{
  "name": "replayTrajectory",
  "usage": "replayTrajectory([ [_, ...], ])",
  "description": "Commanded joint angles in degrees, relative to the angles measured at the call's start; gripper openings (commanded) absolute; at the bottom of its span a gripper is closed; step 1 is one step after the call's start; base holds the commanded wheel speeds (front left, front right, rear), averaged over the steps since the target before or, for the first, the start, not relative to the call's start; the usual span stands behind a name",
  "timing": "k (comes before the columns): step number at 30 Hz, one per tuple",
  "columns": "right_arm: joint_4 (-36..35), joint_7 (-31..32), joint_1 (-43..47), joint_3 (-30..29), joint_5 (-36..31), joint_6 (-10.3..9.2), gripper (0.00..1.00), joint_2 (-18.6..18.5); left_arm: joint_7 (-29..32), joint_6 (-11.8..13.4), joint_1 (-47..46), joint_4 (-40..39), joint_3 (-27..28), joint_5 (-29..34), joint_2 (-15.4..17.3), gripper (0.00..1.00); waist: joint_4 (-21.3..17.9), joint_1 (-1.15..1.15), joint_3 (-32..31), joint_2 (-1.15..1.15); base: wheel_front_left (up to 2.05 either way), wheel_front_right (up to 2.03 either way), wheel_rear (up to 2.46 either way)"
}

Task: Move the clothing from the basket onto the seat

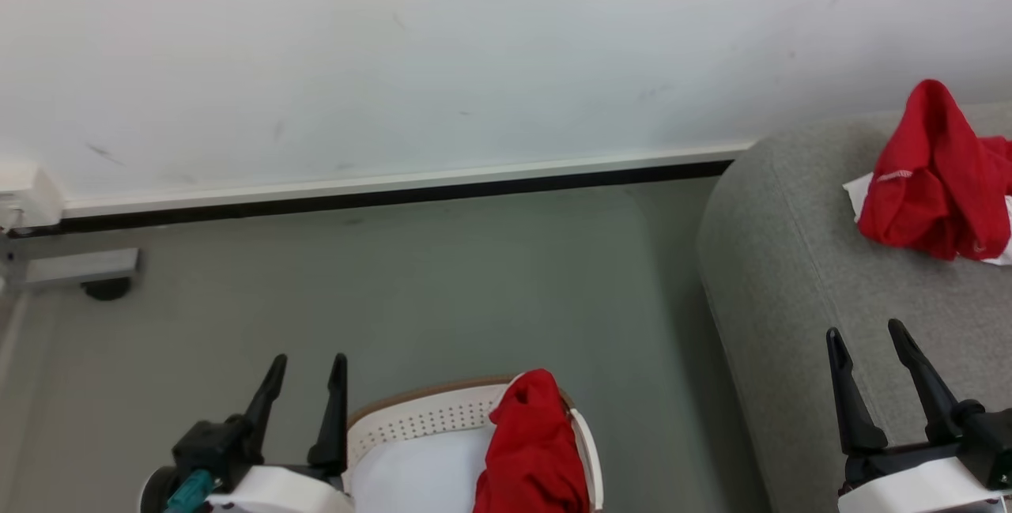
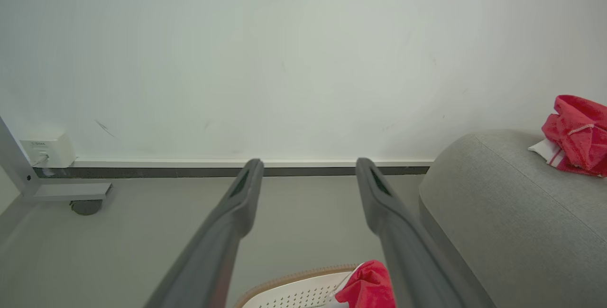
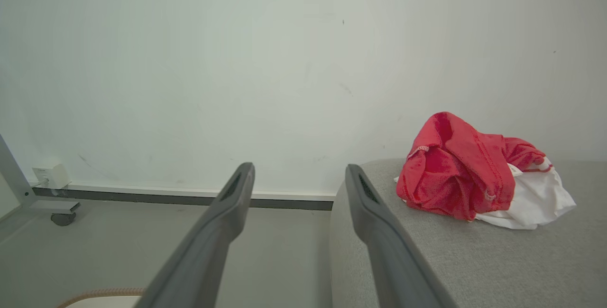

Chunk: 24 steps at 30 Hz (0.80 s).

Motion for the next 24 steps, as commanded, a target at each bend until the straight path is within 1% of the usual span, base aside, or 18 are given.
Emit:
replayTrajectory([
  [1,-0.2,0.0,-1.1,-0.1,0.4,-0.13,1.0,0.2,0.0,-0.1,-1.1,0.4,-0.4,-0.3,0.2,1.0,-1.5,0.0,1.4,0.0,0.0,0.0,0.0],
  [7,-0.9,0.0,-2.4,-0.4,0.8,-0.13,1.0,0.8,0.0,-0.3,-4.3,3.3,-3.4,0.2,0.2,1.0,-4.5,0.0,5.1,0.0,0.0,0.0,0.0],
  [9,-1.0,0.0,-2.9,-0.4,0.7,-0.13,1.0,1.1,0.0,-0.4,-5.2,6.5,-4.5,-0.2,0.3,1.0,-5.6,0.0,6.3,0.0,0.0,0.0,0.0],
  [16,-2.0,0.0,-5.0,-0.8,0.5,-0.13,1.0,2.6,0.9,-0.5,-12.1,20.5,-9.6,-1.5,2.3,1.0,-8.7,0.0,11.3,0.0,0.0,0.0,0.0],
  [24,-3.3,0.0,-8.2,-0.3,0.1,-0.13,1.0,4.6,5.6,-0.4,-20.7,32.0,-16.5,-5.8,4.7,1.0,-11.9,0.0,18.4,0.0,0.0,0.0,0.0],
])
